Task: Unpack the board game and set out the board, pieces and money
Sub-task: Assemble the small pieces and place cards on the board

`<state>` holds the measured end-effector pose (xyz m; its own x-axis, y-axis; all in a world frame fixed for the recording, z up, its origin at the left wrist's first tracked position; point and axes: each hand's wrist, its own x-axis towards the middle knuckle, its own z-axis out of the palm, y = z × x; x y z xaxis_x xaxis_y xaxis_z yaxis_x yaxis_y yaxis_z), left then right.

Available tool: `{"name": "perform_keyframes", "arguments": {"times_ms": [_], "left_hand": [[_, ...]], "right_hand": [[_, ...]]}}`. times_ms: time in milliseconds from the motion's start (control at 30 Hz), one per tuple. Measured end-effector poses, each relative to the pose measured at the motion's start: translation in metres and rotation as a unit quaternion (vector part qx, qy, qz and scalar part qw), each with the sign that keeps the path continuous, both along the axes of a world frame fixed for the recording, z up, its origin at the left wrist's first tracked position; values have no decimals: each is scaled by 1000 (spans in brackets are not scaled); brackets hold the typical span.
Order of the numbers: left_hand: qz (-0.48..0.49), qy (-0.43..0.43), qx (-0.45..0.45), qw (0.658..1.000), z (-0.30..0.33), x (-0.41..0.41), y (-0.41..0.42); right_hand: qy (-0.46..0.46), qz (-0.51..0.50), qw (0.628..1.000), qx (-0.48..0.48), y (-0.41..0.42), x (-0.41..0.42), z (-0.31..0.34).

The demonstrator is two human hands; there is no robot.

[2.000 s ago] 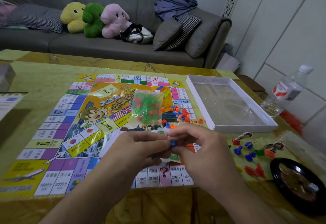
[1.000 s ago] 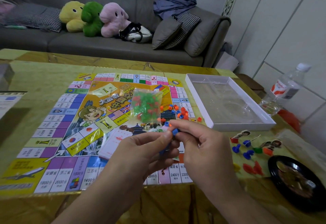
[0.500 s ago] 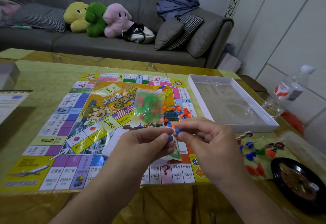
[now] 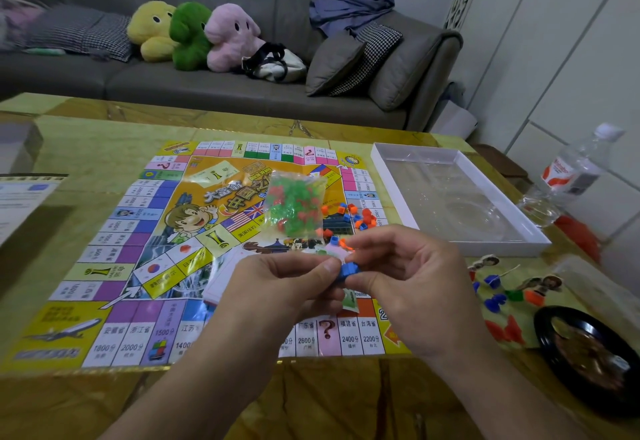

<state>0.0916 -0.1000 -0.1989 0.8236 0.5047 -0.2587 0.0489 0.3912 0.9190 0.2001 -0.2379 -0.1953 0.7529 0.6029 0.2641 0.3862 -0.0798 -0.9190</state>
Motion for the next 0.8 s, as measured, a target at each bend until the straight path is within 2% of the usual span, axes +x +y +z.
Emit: {"name": "perform_keyframes", "arguments": {"times_ms": [267, 400, 500, 800], "left_hand": [[-15, 8, -15, 1000, 0, -2, 4], [-52, -2, -51, 997, 2, -4, 6], [-72, 11, -57, 996, 2, -3, 8], [-33, -4, -126, 991, -1, 2, 6]], "right_hand": [[-93, -9, 995, -33, 2, -7, -4], [-54, 7, 999, -1, 0, -3, -1], [-56, 18, 998, -16, -1, -2, -3], [-221, 28, 966, -129, 0, -9, -9]]}}
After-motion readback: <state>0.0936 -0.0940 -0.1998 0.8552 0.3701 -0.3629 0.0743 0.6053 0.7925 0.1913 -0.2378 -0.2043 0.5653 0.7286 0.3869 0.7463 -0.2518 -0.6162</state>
